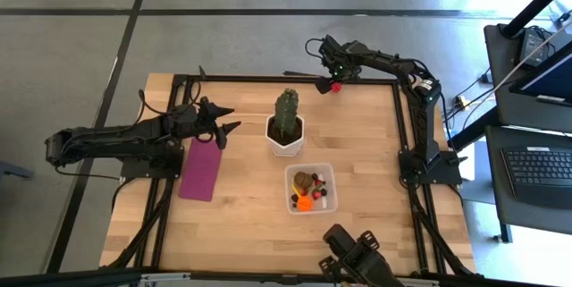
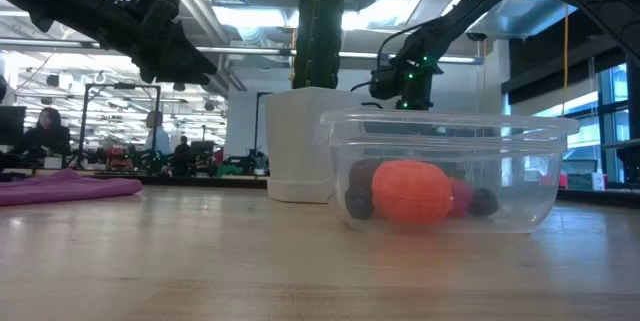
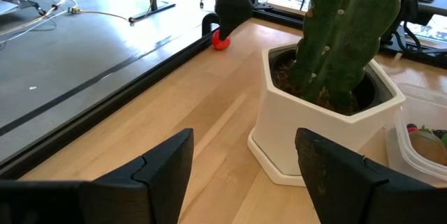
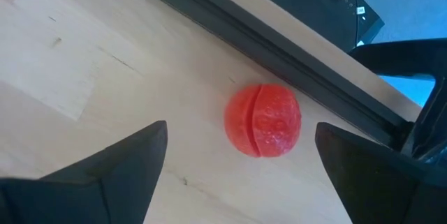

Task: Pick and placing Produce into tupperware
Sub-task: Put the strawberry into the transparent bin

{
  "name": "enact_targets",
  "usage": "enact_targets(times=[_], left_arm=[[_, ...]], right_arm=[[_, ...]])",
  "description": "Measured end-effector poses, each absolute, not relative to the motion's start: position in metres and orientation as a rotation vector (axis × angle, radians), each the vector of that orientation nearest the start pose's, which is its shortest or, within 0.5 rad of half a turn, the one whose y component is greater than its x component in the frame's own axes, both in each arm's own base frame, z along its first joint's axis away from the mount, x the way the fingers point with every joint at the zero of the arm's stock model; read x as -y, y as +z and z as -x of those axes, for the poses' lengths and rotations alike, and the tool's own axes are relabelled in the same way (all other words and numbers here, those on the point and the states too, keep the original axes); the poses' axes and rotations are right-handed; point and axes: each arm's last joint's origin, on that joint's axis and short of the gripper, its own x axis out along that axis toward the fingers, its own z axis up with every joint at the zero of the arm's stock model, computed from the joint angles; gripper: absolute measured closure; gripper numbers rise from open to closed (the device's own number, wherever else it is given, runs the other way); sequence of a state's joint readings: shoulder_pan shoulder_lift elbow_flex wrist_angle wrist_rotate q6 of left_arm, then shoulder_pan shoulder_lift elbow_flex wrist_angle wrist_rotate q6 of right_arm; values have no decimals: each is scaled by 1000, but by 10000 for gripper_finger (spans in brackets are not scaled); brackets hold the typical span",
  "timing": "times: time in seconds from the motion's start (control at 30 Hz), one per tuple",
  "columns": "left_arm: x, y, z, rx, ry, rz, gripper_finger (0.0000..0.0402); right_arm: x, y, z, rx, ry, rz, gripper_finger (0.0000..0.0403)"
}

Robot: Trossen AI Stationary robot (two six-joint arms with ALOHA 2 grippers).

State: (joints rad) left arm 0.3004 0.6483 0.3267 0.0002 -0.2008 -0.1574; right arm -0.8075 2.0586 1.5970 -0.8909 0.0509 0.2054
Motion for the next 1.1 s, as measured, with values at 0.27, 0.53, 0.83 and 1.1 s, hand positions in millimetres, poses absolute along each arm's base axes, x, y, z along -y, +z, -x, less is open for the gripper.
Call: enact_targets(times=[0.27, 0.53, 0.83, 1.1], left_arm=[[-51, 212, -144, -285, 521, 169, 157], [-51, 212, -144, -285, 521, 169, 157], [-51, 212, -144, -285, 521, 168, 157], [-51, 212, -144, -286, 521, 166, 157]], right_arm=[[301, 169, -285, -1263, -851, -688, 38], [303, 155, -288, -1288, -859, -698, 39], [304, 148, -288, -1304, -866, -694, 105], [307, 148, -286, -1312, -904, -660, 184]])
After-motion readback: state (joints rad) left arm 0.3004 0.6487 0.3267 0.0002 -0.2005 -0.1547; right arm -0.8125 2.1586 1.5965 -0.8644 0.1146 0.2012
